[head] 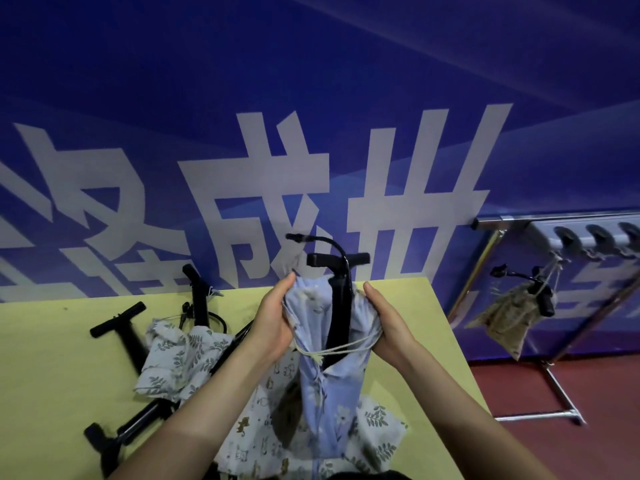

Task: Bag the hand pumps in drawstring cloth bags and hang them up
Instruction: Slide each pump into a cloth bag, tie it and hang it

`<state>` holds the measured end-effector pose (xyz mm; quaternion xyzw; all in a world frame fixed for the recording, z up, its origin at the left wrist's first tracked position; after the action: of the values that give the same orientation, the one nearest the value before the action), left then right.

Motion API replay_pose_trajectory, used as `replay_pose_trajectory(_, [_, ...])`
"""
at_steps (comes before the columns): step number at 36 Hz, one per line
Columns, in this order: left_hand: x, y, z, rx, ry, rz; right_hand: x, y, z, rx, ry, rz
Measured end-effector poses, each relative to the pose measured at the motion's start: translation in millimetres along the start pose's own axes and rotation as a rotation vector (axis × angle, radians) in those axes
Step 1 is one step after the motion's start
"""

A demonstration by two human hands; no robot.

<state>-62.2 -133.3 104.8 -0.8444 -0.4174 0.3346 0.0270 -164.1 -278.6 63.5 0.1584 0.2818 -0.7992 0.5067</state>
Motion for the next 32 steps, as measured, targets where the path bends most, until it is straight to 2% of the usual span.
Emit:
replay_pose_trajectory(4, [8.4,5.5,8.2,-0.011,0.077,-0.012,-9.8,-2.3,1.2,-0.015,-0.169,0.04])
replay_pose_trajectory(10, [17.3,14.4,5.1,-0.011,0.167,-0.091,-7.3,-4.5,4.8,0.138,-0.418,0.033])
replay_pose_trajectory(13, [24.7,17.3,2.0,-0.035,0.229,-0.084,-4.6,-3.8,5.1,0.256,-0.505,-0.054])
replay_pose_trajectory(16, [29.1,18.1,-0.3,-0.052,0.282,-0.081,-1.0,-5.9,5.2,0.308,-0.506,-0.049])
replay_pose_trajectory(24, [7.4,22.2,10.1,-0.058,0.329,-0.075,-11.2,-0.5,-0.2,0.211,-0.609,0.032])
replay_pose_trajectory(32, [8.5,28.0,11.9,-0.008,0.149,-0.088,-6.1,-1.2,-0.1,0.352,-0.61,-0.116])
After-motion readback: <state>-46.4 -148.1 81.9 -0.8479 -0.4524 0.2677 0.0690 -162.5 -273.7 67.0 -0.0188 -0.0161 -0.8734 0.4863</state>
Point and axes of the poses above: each hand's wrist, its own y-axis towards the middle knuckle, its own x-axis out of the back of the hand, z = x × y, the point moved 2 cm from there along y, towards the middle knuckle, and after that the axes turned 2 degrees about x, right-handed, at the moved point
